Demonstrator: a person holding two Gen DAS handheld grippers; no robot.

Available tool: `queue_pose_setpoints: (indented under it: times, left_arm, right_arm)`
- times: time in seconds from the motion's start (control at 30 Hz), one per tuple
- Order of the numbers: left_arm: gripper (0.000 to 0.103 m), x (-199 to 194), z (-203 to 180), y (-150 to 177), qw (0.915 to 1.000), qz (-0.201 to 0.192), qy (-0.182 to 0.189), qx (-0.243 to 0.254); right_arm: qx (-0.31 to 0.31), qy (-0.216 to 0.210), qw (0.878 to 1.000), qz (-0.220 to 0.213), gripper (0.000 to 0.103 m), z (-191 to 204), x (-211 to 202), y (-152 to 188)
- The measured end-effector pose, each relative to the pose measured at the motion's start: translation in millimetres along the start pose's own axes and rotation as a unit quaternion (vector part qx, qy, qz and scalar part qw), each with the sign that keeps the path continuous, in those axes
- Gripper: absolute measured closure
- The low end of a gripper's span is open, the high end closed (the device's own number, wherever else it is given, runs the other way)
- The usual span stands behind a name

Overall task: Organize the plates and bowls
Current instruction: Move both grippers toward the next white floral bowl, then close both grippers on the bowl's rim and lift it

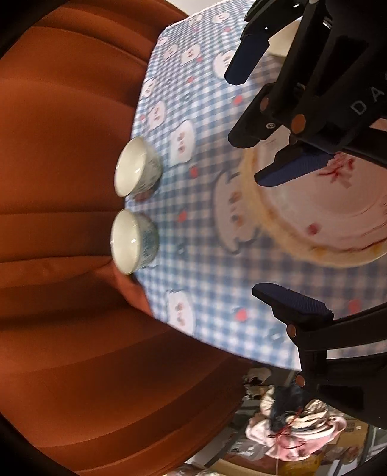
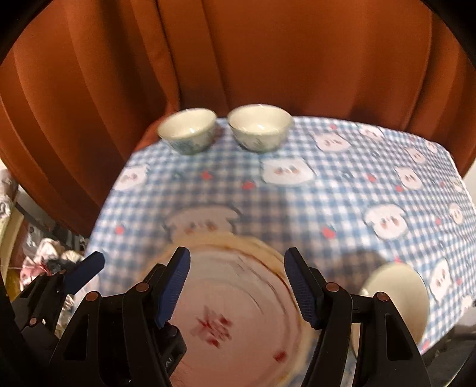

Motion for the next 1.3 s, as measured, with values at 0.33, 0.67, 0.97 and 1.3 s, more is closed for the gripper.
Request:
queue_pose_setpoints:
  times: [0.33,0.67,0.97,1.3]
  left_arm:
    - [0.034,47,1,-60,0.998,-0.003,-0.041,-0.047]
    - [0.038,96,-6,-124,0.9935,-0.027,-0.088,-0.067]
    - [0.044,142,0,-165,0.9884,-0.018,-0.104,-0.109]
    - [0.055,180,0,-185,0.988,-0.008,-0.112,-0.106]
  right_arm:
    - [-0.025,-0.02,0.999,-0.001,0.031,-3,47,-73]
    - [-0.036,-0.043,0.998,-0.017,0.031,-20,108,-138]
    - [-0.047,-0.056,0.997,-0.02,0.041,-25,165,-195]
    - [-0.044,-0.069,0.997,-0.007,0.052,-28,216,-226]
Point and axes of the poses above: each gripper's, at about its wrist camera, not at the fingertips, and x roughly the way its jaws point, z to its left, y to its underside, the point moved 3 cm from there along x, roughly the way its jaws point, and after that the axes turned 15 degrees about -x, right-handed, at the moved point
